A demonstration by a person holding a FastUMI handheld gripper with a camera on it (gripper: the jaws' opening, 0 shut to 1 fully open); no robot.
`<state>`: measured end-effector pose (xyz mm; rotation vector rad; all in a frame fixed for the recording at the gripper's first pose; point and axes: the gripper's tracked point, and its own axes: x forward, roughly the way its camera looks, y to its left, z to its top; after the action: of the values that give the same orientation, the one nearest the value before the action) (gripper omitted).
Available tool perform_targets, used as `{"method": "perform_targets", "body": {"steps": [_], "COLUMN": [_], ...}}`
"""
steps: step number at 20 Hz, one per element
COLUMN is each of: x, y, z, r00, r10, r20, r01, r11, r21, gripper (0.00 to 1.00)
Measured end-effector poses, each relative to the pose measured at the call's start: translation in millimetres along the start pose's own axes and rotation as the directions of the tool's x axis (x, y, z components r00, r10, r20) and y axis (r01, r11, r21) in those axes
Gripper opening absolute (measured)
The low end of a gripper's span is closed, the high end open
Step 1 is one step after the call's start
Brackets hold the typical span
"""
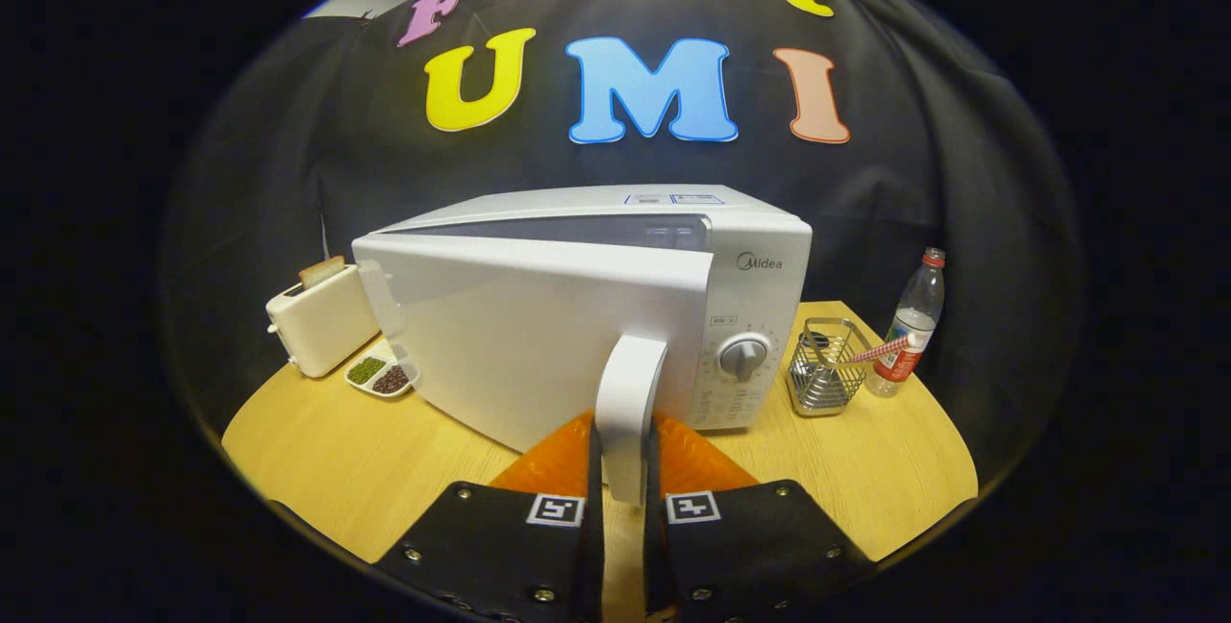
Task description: Open the microwave, put the food inside, and close the microwave door.
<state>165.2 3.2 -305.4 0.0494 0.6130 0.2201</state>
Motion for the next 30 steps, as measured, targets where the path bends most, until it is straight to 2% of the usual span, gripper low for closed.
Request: {"method": "perform_targets", "body": {"steps": [2, 14, 24, 30], "x": [-14.2, -79.0, -110.1, -122.2], "y": [11.3, 83.7, 152.5, 193.4], "z": [-6.7, -38.2, -61.5, -69.3], "r00": [1.0, 0.998, 0.999, 1.0], "r10": [0.014, 0.053, 0.034, 0.004], "r20": [-0.009, -0.03, -0.007, 0.008], "r01": [-0.014, -0.053, -0.034, -0.004], "r11": [1.0, 0.999, 0.999, 0.998], "r21": [0.004, 0.005, 0.009, 0.055], "gripper": [0.2, 0.2, 0.2, 0.2]}}
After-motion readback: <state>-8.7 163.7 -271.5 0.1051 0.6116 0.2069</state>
